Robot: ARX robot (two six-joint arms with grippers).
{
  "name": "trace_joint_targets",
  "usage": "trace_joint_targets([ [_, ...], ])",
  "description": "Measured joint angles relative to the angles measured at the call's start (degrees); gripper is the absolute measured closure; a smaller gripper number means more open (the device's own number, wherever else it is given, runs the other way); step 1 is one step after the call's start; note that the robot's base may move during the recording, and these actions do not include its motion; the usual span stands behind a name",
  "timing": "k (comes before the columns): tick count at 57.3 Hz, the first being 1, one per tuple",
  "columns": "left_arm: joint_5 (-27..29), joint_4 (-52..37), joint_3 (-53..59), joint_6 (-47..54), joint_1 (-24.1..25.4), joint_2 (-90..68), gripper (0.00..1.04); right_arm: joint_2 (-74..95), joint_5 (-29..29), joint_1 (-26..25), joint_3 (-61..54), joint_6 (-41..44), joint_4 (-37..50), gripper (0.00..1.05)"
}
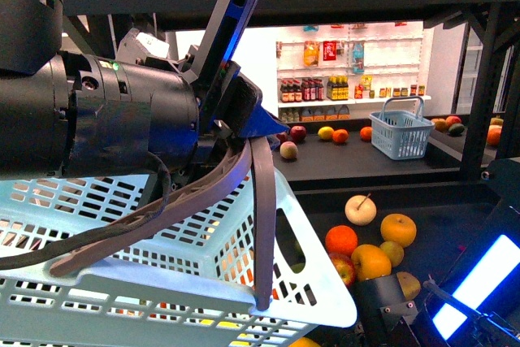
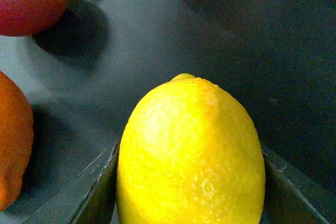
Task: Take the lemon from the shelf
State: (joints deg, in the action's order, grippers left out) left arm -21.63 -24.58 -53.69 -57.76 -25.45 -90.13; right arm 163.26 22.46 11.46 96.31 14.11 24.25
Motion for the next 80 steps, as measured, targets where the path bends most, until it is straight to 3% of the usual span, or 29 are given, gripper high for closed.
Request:
trace_joint_targets([
  [20,-0.02,0.00,0.00,-0.02,0.00,0.00,0.94,-1.11,-3.41,-0.94,-0.98,-1.27,1.25,0.40],
  [36,0.02,0.00,0.00,0.00,0.00,0.00,0.94,-11.54,-8.37,-8.92,-10.64,-0.63,6.19,0.40],
  [49,-0.02,0.00,0.00,-0.07,0.00,0.00,0.94,-25.18,-7.54,-13.33,-20.81,-2.95,9.84,0.41],
  [59,0.00,0.00,0.00,-0.04,0.00,0.00,0.94,-38.51,-3.72,-11.98,-28.65,-8.28,10.93,0.41],
  [80,0.00,0.00,0.00,-0.07,0.00,0.00,0.94,-55.58,-0.24,-2.75,-37.99,-21.00,12.04,0.41],
])
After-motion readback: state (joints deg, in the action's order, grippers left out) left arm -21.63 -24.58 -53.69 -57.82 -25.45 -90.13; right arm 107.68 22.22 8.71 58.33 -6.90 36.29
